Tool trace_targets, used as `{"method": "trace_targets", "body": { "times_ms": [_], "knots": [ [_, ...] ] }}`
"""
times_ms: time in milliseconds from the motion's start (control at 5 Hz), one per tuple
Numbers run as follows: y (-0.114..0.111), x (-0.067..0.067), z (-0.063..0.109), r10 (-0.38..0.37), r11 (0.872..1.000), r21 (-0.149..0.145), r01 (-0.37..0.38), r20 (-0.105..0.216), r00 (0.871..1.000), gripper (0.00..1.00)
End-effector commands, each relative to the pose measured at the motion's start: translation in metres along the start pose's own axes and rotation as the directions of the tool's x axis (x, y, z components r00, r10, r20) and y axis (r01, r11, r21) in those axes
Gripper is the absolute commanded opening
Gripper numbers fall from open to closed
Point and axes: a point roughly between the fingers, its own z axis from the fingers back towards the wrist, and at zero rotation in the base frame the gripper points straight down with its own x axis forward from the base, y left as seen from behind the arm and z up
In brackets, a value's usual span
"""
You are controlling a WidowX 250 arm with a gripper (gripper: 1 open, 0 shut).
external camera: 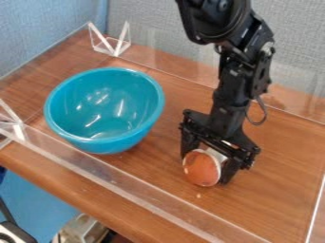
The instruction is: Put the mushroom in the blue bowl
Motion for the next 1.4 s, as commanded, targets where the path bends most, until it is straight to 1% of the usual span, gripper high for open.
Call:
{"method": "trace_targets", "body": {
  "times_ms": [0,1200],
  "knots": [
    [0.009,0.006,0.002,0.016,1.000,-0.001,-0.016,0.015,1.000,1.00],
    [0.025,0.013,0.001,0.013,1.000,-0.009,-0.013,-0.014,1.000,1.00]
  ]
}}
